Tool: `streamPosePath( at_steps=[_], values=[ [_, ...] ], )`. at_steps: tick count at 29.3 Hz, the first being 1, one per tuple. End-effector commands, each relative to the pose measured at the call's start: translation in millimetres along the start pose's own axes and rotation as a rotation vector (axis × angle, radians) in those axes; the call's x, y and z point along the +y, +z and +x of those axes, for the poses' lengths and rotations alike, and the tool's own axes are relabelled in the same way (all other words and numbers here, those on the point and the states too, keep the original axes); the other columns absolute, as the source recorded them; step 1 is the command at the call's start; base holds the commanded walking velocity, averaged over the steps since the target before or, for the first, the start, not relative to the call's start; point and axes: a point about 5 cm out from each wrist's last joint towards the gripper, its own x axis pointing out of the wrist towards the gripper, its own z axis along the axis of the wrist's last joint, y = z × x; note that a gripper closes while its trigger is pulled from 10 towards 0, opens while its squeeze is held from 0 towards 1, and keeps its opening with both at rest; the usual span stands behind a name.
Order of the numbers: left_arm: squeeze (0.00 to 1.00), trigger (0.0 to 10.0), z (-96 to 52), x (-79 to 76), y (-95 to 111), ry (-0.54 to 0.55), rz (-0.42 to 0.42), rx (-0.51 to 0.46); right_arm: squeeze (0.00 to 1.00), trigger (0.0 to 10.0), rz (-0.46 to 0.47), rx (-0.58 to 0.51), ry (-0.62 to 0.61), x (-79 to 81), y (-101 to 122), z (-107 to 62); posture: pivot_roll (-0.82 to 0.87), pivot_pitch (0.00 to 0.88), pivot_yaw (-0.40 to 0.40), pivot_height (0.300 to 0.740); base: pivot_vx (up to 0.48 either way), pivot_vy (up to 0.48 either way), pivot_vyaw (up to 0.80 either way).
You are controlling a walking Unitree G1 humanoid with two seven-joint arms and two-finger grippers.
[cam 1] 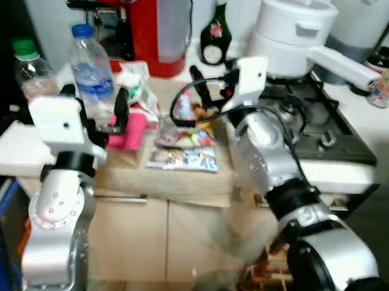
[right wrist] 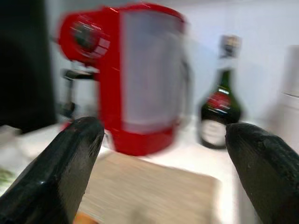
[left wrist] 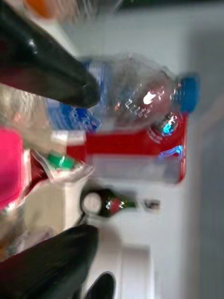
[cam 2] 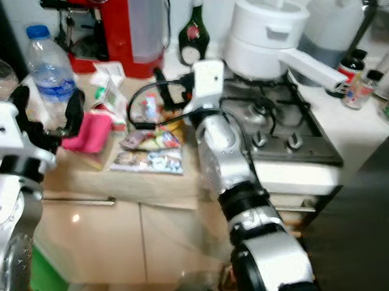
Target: Restocking fridge
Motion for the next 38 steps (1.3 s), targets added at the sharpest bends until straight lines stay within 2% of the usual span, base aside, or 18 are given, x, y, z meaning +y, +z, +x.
streamPosePath(
  at_steps=[1,4,8,11,13,15,16,18,22,29,34,36,38],
  values=[
    [0.0,10.0,1.7,1.8,4.8,-0.014,0.018,-0.009,0.0,10.0,0.015,-0.004,0.009,5.2,0.0,1.3,0.08,0.0,-0.099,0.74,0.0,0.48,0.0],
    [0.0,10.0,5.4,3.7,4.5,-0.001,0.064,0.001,0.0,10.0,0.011,0.007,-0.004,4.8,-2.4,1.1,0.08,0.0,-0.075,0.74,0.0,0.301,0.0],
    [0.0,10.0,9.0,3.1,3.9,-0.022,0.068,0.015,0.0,10.0,0.022,0.016,-0.015,4.6,-3.2,2.6,0.09,0.0,-0.049,0.74,0.0,0.0,0.0],
    [0.0,10.0,11.6,4.2,2.5,-0.021,0.065,0.032,0.0,10.0,0.075,0.027,-0.029,3.3,-3.4,5.5,0.09,0.0,-0.037,0.74,0.0,0.0,0.0],
    [0.0,10.0,13.0,3.9,1.4,-0.029,0.048,0.041,0.0,10.0,0.121,0.081,-0.06,-0.8,-7.4,8.4,0.09,0.0,-0.029,0.74,0.0,0.0,0.0],
    [0.0,10.0,15.2,4.7,-1.9,-0.021,0.042,0.058,0.0,10.0,0.198,0.124,-0.144,-13.3,-9.5,11.2,0.09,0.0,-0.02,0.74,0.0,0.0,0.0],
    [0.0,10.0,16.1,6.0,-4.0,-0.009,0.041,0.066,0.0,10.0,0.199,0.126,-0.177,-18.8,-8.7,11.7,0.09,0.0,-0.017,0.74,0.0,0.0,0.0],
    [0.0,10.0,16.2,8.6,-8.7,0.004,0.033,0.085,0.0,10.0,0.154,0.126,-0.23,-27.5,-7.8,11.0,0.1,0.0,0.0,0.74,0.0,0.0,0.0],
    [0.0,10.0,14.5,10.9,-14.2,0.007,-0.004,0.112,0.0,10.0,0.116,0.13,-0.285,-34.3,-9.9,8.0,0.1,0.0,0.045,0.74,0.0,0.0,0.0],
    [0.0,10.0,17.0,5.0,-16.3,-0.023,0.006,0.125,0.0,10.0,0.04,0.098,-0.212,-21.4,3.0,20.5,0.09,0.0,0.056,0.74,0.0,0.0,0.0],
    [0.0,10.0,17.1,2.6,-16.0,-0.034,0.002,0.126,0.0,10.0,0.04,0.161,-0.21,-20.5,3.4,24.1,0.09,0.0,0.042,0.74,0.0,0.0,0.0],
    [0.0,10.0,16.4,2.9,-14.9,-0.042,0.004,0.127,0.0,10.0,0.01,0.221,-0.207,-20.3,2.0,24.1,0.09,0.0,0.034,0.74,0.0,0.0,0.0],
    [0.0,10.0,16.4,2.9,-14.9,-0.042,0.004,0.127,0.0,10.0,0.01,0.221,-0.207,-20.3,2.0,24.1,0.09,0.0,0.034,0.74,0.0,0.0,0.0]
  ],
)
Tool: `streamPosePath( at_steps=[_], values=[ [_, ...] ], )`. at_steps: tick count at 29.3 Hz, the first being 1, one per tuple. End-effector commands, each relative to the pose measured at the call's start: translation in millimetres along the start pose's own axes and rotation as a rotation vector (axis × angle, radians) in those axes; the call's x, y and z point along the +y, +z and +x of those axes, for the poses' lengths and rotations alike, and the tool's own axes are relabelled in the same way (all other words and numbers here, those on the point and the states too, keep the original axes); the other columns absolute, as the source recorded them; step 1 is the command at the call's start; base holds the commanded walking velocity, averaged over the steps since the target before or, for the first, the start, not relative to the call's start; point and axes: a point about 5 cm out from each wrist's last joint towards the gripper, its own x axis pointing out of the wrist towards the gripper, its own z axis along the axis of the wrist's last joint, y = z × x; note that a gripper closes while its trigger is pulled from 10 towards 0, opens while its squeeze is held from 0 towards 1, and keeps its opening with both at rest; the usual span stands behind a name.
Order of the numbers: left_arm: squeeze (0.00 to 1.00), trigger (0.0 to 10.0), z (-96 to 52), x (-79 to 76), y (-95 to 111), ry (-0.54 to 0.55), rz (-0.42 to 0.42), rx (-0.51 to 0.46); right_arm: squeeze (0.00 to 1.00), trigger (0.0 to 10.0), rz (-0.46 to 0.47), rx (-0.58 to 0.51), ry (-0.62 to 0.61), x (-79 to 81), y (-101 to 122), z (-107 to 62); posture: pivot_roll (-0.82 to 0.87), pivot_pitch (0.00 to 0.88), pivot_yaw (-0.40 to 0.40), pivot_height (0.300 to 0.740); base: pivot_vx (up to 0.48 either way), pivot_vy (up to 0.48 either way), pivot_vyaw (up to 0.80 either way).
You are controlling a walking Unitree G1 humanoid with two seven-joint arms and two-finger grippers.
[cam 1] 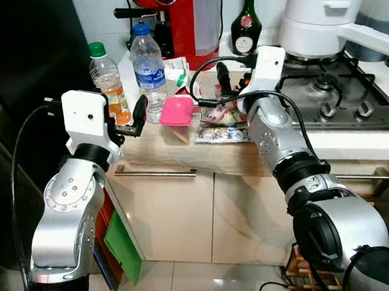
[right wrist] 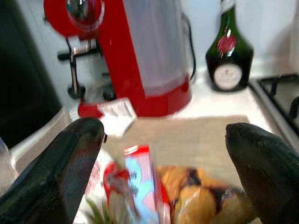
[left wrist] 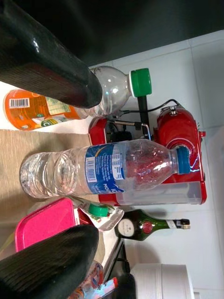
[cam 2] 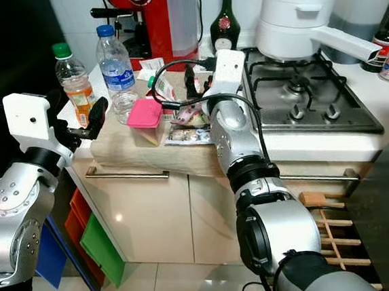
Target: Restocking fridge
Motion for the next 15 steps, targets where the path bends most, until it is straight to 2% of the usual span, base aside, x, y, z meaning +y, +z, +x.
streamPosePath(
  at_steps=[1,3,5,6,7,8,9,10,15],
  values=[
    [0.0,10.0,0.2,-1.3,-0.9,-0.021,-0.002,0.018,0.0,10.0,-0.034,0.014,0.013,1.3,4.7,-0.6,0.08,0.0,0.024,0.74,0.0,0.0,0.0],
    [0.0,10.0,-0.9,-3.4,-2.0,-0.032,-0.01,0.026,0.0,10.0,-0.047,0.037,0.031,2.8,4.1,-2.3,0.08,0.0,0.019,0.74,0.0,0.0,0.0],
    [0.0,10.0,-2.8,-10.2,-6.9,-0.057,-0.032,0.045,0.0,10.0,0.006,0.115,0.064,-0.5,-2.6,-5.2,0.06,0.0,0.012,0.74,0.0,0.0,0.0],
    [0.0,10.0,-2.8,-10.2,-6.9,-0.057,-0.032,0.045,0.0,10.0,0.006,0.115,0.064,-0.5,-2.6,-5.2,0.06,0.0,0.012,0.74,0.0,0.0,0.0],
    [0.0,10.0,-2.8,-13.0,-8.5,-0.067,-0.035,0.049,0.0,10.0,0.046,0.162,0.066,-4.6,-8.5,-5.4,0.06,0.0,0.008,0.74,0.0,0.0,0.0],
    [0.0,10.0,-2.8,-13.0,-8.5,-0.067,-0.035,0.049,0.0,10.0,0.046,0.162,0.066,-4.6,-8.5,-5.4,0.06,0.0,0.008,0.74,0.0,0.0,0.0],
    [0.0,10.0,-2.8,-16.1,-9.5,-0.079,-0.041,0.051,0.0,10.0,0.121,0.246,0.082,-8.8,-18.1,-7.0,0.06,0.0,-0.003,0.74,0.0,0.0,0.0],
    [0.0,10.0,-3.0,-16.6,-9.3,-0.081,-0.041,0.05,0.0,10.0,0.141,0.27,0.089,-9.0,-20.0,-7.9,0.06,0.0,-0.003,0.74,0.0,0.0,0.0],
    [0.0,10.0,-5.9,-19.2,-8.5,-0.088,-0.042,0.047,0.0,10.0,0.138,0.357,0.109,-15.7,-23.3,-17.3,0.06,0.0,-0.03,0.74,0.0,0.0,0.0]
  ],
)
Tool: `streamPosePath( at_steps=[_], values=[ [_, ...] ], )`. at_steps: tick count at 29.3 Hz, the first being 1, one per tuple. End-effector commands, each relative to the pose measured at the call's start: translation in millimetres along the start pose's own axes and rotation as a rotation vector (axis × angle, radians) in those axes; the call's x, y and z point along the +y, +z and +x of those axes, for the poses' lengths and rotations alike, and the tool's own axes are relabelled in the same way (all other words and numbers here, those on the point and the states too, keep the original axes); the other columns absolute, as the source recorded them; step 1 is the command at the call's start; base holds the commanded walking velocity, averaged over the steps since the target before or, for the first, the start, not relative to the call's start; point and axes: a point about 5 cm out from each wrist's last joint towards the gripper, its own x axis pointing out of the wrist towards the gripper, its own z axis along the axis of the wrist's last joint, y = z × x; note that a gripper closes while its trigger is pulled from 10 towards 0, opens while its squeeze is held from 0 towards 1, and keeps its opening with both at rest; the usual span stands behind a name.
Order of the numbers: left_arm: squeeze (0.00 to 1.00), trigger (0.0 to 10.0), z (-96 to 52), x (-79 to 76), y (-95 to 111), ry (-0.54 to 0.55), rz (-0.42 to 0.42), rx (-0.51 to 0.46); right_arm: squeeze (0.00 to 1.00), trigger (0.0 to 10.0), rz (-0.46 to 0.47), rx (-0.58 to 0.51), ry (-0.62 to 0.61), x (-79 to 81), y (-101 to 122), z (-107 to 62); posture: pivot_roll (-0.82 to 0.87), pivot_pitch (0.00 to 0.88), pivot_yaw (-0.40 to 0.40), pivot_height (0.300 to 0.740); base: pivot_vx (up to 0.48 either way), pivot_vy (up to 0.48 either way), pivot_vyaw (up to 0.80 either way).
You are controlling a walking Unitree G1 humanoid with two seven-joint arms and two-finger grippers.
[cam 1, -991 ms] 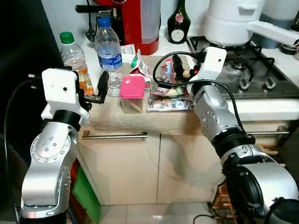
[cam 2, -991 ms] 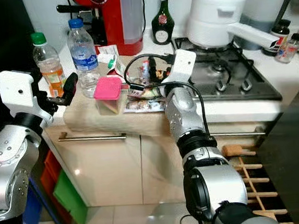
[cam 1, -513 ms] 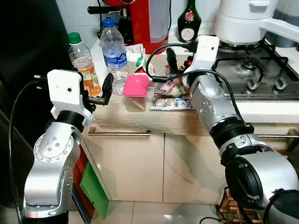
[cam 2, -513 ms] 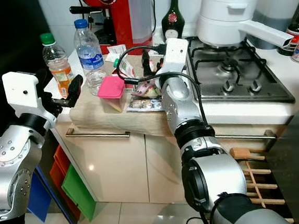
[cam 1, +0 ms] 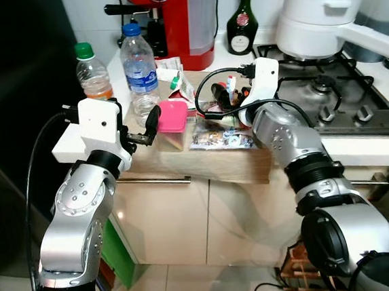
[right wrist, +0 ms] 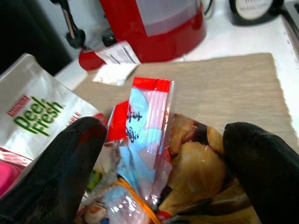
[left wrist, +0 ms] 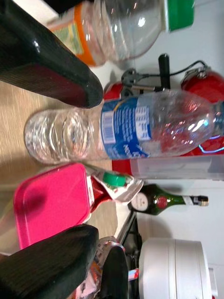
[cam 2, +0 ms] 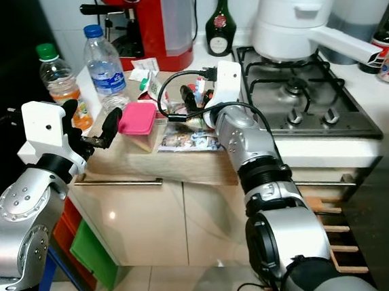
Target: Restocking fridge
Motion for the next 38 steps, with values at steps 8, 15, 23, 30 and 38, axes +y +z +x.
streamPosePath(
  at_steps=[8,15,23,30,38],
  values=[
    [0.0,10.0,-3.6,-10.3,-1.4,-0.024,-0.016,0.002,0.0,10.0,-0.085,0.222,0.037,-3.0,-34.0,-15.9,0.05,0.0,-0.05,0.74,0.0,0.0,0.0],
    [0.0,10.0,0.0,-7.0,0.7,-0.03,-0.001,-0.002,0.0,10.0,-0.125,0.299,0.034,-4.7,-54.7,-18.9,0.04,0.0,-0.041,0.74,0.0,0.0,0.0],
    [0.0,10.0,2.8,-5.5,0.1,-0.047,0.027,0.006,0.0,0.0,-0.198,0.38,0.006,-9.5,-89.3,-18.9,0.04,0.0,-0.023,0.74,0.0,0.0,0.0],
    [0.0,10.0,5.9,-5.1,0.4,-0.061,0.049,0.006,0.0,0.0,-0.263,0.329,-0.037,-6.8,-101.4,-11.7,0.04,0.0,-0.009,0.74,0.0,0.0,0.0],
    [0.0,10.0,8.3,-5.1,2.4,-0.084,0.067,-0.005,0.0,0.0,-0.27,0.236,-0.091,-6.0,-94.2,-3.7,0.05,0.0,0.001,0.74,0.0,0.0,0.0]
  ],
)
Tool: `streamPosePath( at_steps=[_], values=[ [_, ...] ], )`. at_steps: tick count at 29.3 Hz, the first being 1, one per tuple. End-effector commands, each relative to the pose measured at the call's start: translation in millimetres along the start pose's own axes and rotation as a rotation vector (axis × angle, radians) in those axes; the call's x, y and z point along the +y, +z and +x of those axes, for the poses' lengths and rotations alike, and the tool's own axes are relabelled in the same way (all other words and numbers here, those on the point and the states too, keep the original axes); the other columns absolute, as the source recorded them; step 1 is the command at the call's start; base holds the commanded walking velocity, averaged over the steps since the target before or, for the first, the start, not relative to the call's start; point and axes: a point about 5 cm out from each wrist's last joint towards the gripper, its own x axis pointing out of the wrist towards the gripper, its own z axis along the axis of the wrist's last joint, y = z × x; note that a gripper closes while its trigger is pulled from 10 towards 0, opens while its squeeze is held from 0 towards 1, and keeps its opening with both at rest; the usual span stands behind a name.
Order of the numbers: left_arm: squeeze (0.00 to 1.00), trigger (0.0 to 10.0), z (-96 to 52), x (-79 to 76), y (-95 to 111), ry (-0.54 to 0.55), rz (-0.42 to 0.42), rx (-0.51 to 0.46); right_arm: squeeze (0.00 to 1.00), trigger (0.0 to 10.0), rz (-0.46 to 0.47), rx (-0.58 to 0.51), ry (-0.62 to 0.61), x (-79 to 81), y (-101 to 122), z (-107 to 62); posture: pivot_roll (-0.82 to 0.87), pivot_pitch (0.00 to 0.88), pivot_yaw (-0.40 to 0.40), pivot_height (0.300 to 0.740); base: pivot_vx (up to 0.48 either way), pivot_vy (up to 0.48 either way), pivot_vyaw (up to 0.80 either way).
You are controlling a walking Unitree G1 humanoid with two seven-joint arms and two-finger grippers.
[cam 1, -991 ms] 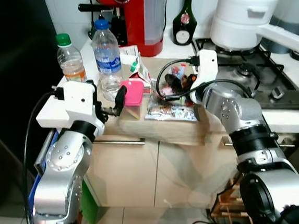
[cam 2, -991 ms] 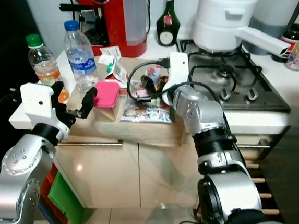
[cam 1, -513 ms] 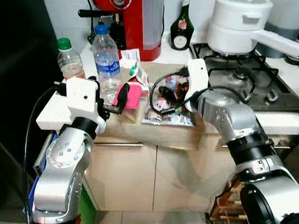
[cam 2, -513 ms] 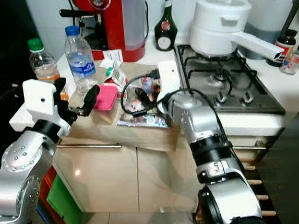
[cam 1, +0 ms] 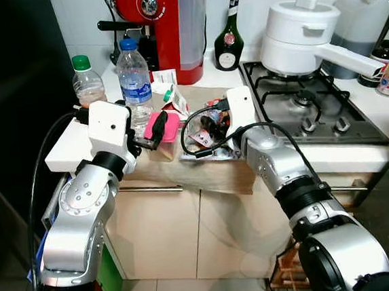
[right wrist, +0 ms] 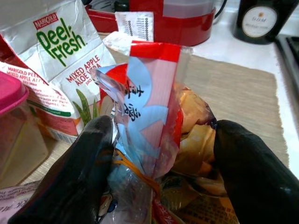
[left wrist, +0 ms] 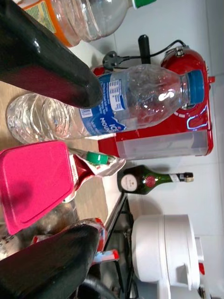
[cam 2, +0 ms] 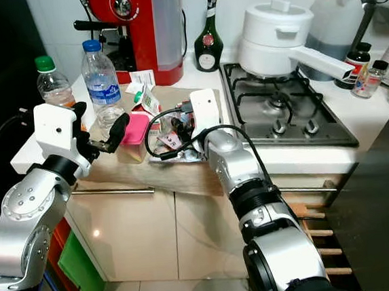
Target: Restocking fridge
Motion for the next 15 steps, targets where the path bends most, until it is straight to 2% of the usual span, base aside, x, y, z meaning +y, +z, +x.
streamPosePath(
  at_steps=[1,8,9,10,12,13,15],
  values=[
    [0.0,10.0,4.8,-2.7,6.0,-0.029,0.017,-0.028,0.0,0.0,0.019,0.166,-0.055,-9.8,-42.9,-3.9,0.05,0.0,0.001,0.74,0.0,0.0,0.0],
    [0.0,10.0,6.7,-3.6,6.6,-0.037,-0.002,-0.038,0.0,0.0,0.028,-0.082,-0.13,-23.4,10.8,2.2,0.04,0.0,0.004,0.74,0.0,0.0,0.0],
    [0.0,10.0,6.7,-3.6,6.6,-0.037,-0.002,-0.038,0.0,0.0,0.028,-0.082,-0.13,-23.4,10.8,2.2,0.04,0.0,0.004,0.74,0.0,0.0,0.0],
    [0.0,10.0,7.5,-3.8,6.5,-0.036,-0.007,-0.04,0.0,0.0,0.034,-0.167,-0.145,-28.4,27.7,1.2,0.03,0.0,0.005,0.74,0.0,0.0,0.0],
    [0.0,10.0,8.0,-3.9,6.4,-0.036,-0.012,-0.04,0.0,0.0,0.039,-0.2,-0.146,-29.9,34.3,0.5,0.03,0.0,0.006,0.74,0.0,0.0,0.0],
    [0.0,10.0,9.4,-4.3,6.2,-0.036,-0.019,-0.042,0.0,0.0,0.057,-0.29,-0.152,-34.1,51.0,-2.2,0.02,0.0,0.006,0.74,0.0,0.0,0.0],
    [0.0,10.0,10.9,-4.3,6.1,-0.036,-0.022,-0.045,0.0,0.0,0.063,-0.366,-0.154,-37.2,65.0,-4.9,0.02,0.0,0.006,0.74,0.0,0.0,0.0]
  ],
)
